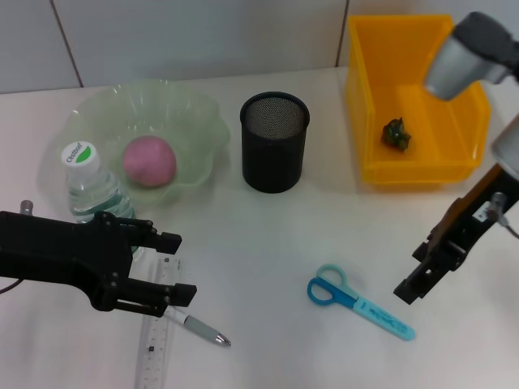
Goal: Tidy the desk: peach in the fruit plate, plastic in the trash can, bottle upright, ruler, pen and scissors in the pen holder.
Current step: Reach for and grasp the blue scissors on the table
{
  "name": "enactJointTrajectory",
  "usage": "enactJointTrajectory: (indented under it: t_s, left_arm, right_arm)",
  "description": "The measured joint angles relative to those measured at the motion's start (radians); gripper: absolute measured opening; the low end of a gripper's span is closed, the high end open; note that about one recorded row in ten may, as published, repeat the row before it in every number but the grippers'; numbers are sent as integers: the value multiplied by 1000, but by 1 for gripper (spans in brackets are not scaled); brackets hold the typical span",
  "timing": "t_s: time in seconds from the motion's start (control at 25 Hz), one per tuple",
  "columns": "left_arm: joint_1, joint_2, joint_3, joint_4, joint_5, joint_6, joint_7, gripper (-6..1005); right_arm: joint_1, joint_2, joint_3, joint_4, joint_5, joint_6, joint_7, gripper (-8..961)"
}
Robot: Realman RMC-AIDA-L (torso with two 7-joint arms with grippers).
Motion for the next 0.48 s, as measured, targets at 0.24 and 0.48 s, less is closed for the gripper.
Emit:
enactJointTrajectory:
  t_s: [0.24, 0.48]
  left_arm:
    - [-3, 1, 0, 0, -1, -3, 0, 784]
    - [-8, 2, -1, 1, 0, -5, 0, 785]
  right_arm:
    - [38, 33, -99, -13, -94, 22, 80, 810]
    - [47, 34, -279, -21, -95, 73, 172, 810]
